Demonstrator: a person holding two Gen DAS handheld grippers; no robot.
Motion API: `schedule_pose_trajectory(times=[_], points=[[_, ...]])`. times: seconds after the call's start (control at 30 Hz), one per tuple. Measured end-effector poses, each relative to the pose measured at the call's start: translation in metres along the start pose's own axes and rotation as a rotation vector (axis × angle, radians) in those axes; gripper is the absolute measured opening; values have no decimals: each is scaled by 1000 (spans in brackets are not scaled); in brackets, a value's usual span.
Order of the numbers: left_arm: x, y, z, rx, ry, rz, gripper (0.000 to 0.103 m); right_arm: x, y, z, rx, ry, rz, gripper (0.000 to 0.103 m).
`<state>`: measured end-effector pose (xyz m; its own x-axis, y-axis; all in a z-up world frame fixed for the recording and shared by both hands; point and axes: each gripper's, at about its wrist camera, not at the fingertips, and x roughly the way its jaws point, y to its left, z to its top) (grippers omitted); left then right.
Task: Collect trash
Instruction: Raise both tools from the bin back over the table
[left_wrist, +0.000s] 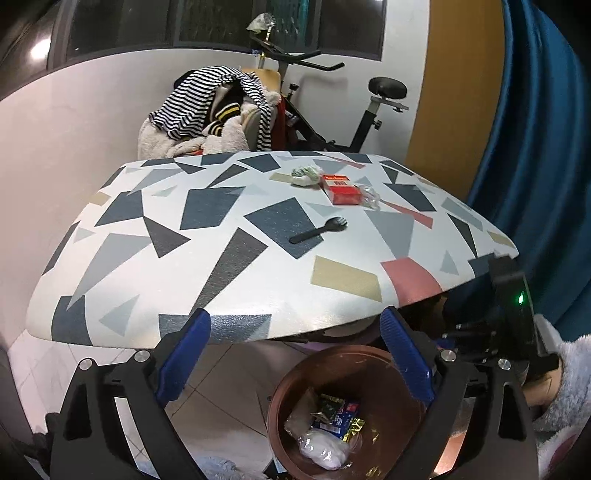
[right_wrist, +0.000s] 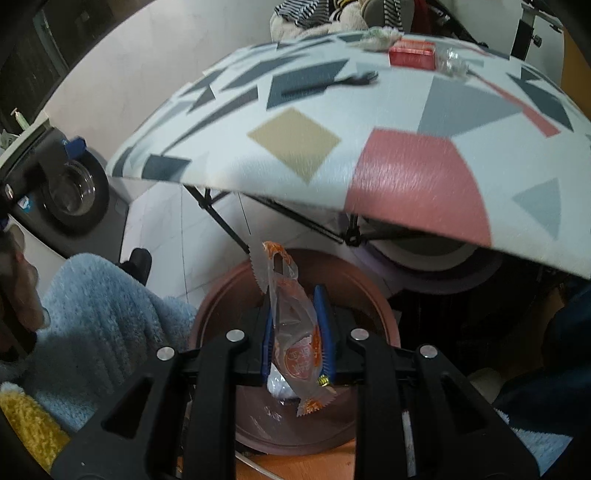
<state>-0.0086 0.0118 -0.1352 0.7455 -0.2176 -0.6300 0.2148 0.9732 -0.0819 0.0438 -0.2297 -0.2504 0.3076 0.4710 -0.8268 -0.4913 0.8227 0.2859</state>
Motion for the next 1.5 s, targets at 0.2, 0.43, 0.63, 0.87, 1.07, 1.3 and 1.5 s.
schedule_pose_trajectory(times=[0.2,0.43,0.63,0.87,1.07,1.3,1.5], points=[[2,5,-2,-15,2,13,91,9,-1,-6,-1,30,-10,28],[3,12,-3,-30,2,30,91,9,-2,-4,6,24,-33,85],[4,18,-3,-33,-1,41,91,-11,-4,8,-12,-43,-65,97],[8,23,0,-34,-2,45,91,-45,-20,28,-1,-151,-88,97],[24,20,5,-6,30,17,91,-58,-37,48,23,-185,-125,97],[63,10,22,64,69,-38,91,-62,-59,61,51,-189,-158,97],[114,-4,54,217,93,-49,91,-59,-79,74,68,-178,-172,97]])
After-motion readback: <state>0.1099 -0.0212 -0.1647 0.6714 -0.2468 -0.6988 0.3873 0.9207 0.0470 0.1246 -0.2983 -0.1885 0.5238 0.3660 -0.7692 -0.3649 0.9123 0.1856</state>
